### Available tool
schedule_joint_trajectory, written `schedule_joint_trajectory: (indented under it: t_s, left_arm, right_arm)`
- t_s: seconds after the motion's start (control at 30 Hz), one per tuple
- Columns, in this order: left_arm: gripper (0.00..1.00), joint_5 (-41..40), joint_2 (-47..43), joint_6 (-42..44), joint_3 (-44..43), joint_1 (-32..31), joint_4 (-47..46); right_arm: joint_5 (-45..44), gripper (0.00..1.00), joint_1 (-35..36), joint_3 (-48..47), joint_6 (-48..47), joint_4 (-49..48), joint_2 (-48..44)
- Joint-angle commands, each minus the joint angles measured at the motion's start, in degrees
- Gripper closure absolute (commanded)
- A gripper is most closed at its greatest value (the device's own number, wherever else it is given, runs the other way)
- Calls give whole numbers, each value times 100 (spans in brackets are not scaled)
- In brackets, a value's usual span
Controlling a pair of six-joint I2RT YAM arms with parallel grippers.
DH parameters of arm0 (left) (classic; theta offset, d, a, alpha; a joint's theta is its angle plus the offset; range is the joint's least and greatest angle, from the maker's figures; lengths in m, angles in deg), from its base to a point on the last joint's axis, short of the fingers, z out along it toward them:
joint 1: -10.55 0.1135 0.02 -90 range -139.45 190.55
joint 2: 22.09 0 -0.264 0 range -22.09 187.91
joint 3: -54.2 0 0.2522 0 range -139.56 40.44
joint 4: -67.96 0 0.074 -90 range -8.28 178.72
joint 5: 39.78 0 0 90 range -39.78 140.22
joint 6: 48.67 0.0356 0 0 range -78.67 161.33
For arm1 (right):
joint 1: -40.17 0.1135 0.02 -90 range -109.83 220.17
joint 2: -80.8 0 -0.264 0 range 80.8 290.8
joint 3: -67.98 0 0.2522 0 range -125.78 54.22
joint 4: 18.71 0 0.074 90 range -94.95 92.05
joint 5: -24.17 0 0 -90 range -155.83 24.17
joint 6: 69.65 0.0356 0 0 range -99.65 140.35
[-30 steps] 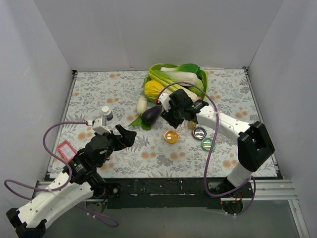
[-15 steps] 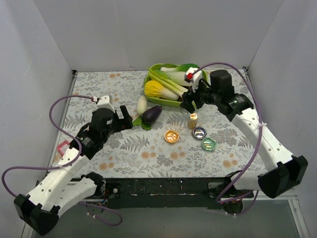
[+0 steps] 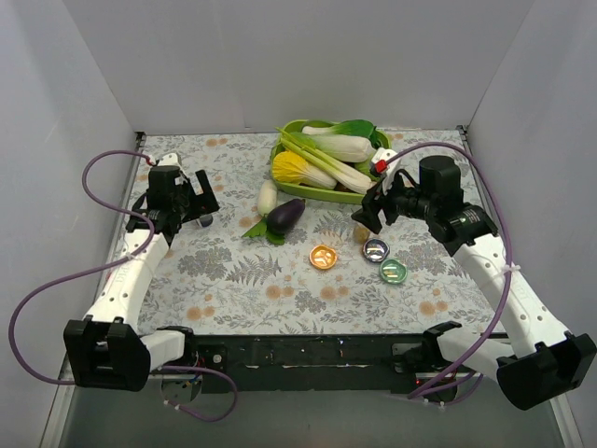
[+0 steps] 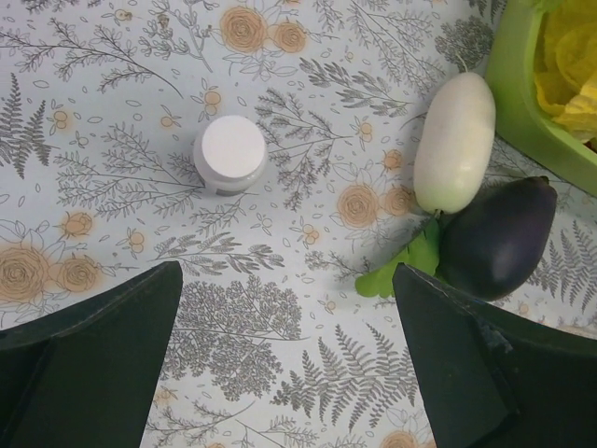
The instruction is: Sort the pills into containers
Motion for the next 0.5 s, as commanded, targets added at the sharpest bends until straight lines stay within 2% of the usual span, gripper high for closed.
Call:
schedule_joint_trajectory:
  t_s: [0.0, 0.17, 0.33, 0.47]
  left_arm:
    - [2, 111, 235, 223, 151, 206, -470]
    - [2, 119, 701, 372, 370, 409, -1023]
    - [2, 102, 1351, 584, 266, 497, -1550]
    - [2, -83, 2089, 663, 11, 506, -1613]
  right_arm:
    - [178, 20, -186, 186, 55, -457, -232]
    - [362, 20, -345, 415, 125, -590, -302]
    - [626, 20, -433, 477, 160, -607, -249]
    - [811, 20, -468, 521, 169, -616, -232]
